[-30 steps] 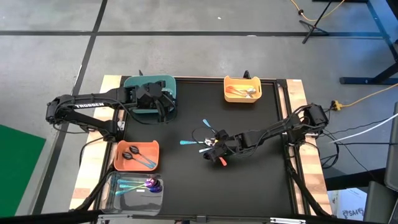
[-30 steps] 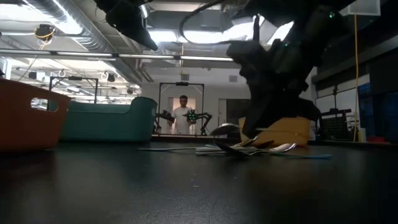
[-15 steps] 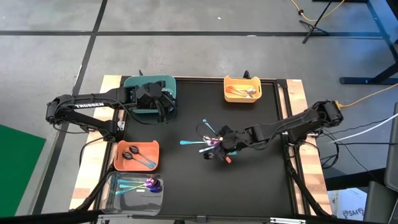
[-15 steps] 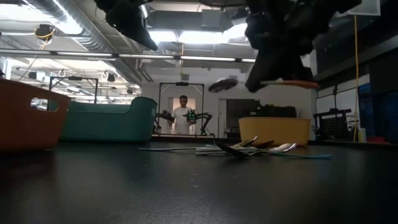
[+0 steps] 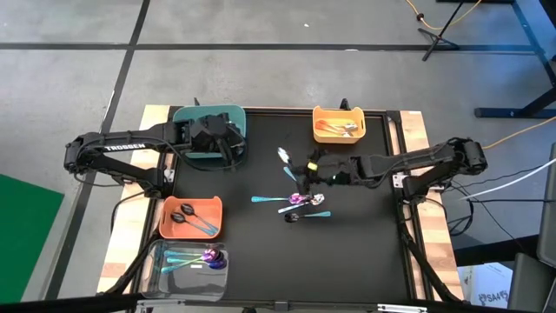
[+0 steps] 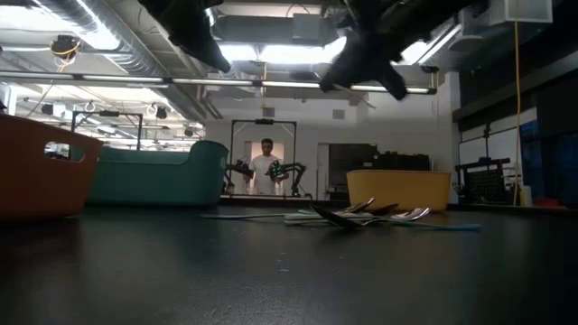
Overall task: Sort silverware by color (type)
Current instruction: Put the orange spoon into the yellow bin
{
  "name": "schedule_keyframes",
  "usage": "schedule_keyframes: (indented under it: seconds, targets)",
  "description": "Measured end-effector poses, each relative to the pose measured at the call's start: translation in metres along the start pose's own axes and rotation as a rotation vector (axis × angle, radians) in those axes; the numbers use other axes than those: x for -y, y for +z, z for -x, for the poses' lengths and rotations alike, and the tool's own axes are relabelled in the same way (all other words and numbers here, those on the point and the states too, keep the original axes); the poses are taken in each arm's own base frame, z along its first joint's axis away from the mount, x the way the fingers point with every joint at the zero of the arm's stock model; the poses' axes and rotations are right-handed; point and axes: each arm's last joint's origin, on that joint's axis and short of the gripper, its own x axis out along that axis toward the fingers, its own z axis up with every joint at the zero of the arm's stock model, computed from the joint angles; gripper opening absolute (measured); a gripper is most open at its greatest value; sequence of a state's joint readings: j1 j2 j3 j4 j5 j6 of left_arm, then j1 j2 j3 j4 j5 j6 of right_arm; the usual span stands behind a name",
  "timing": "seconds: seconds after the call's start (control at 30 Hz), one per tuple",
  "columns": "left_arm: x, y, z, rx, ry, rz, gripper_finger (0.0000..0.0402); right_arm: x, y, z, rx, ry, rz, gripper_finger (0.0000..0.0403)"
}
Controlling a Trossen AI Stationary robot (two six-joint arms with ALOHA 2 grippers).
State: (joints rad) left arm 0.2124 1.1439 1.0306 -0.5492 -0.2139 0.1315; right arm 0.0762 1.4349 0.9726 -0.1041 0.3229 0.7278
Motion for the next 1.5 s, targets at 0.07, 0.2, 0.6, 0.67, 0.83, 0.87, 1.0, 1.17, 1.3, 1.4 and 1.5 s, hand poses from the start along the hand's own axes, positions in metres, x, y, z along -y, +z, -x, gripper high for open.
schedule_keyframes:
  seconds: [0.07, 0.2, 0.6, 0.67, 0.83, 0.87, 1.0, 1.17, 1.3, 1.4, 1.5]
  targets:
    - [0.0, 0.002, 0.0, 0.017, -0.013, 0.051, 0.0094, 0.001, 0.014, -0.002, 0.092, 0.042, -0.001, 0.0002]
    - [0.002, 0.007, 0.0, 0.08, -0.095, 0.106, 0.0094, 0.002, 0.039, -0.003, 0.27, 0.112, -0.002, 0.0003]
    - [0.004, 0.034, 0.0, 0.353, -0.265, 0.205, 0.0094, 0.011, 0.081, 0.004, 0.576, 0.2, -0.038, 0.0003]
    - [0.007, 0.038, -0.007, 0.379, -0.279, 0.203, 0.01, 0.011, 0.081, 0.004, 0.579, 0.201, -0.039, 0.0003]
    - [0.016, 0.045, -0.03, 0.415, -0.29, 0.196, 0.0141, 0.012, 0.083, 0.005, 0.597, 0.206, -0.042, 0.0003]
    - [0.018, 0.045, -0.035, 0.417, -0.293, 0.195, 0.015, 0.011, 0.084, 0.005, 0.602, 0.207, -0.038, 0.0003]
    - [0.023, 0.047, -0.049, 0.428, -0.281, 0.197, 0.0177, 0.011, 0.085, 0.006, 0.619, 0.209, -0.02, 0.0003]
    - [0.022, 0.046, -0.058, 0.41, -0.197, 0.223, 0.0184, 0.011, 0.085, 0.006, 0.624, 0.199, -0.001, 0.0003]
    - [0.021, 0.048, -0.057, 0.432, -0.188, 0.245, 0.0185, 0.012, 0.085, 0.007, 0.647, 0.161, -0.016, 0.0003]
    - [0.02, 0.051, -0.055, 0.472, -0.185, 0.253, 0.0185, 0.012, 0.086, 0.007, 0.651, 0.161, -0.018, 0.0003]
    - [0.021, 0.055, -0.059, 0.515, -0.183, 0.26, 0.0185, 0.011, 0.086, 0.008, 0.661, 0.167, -0.021, 0.0003]
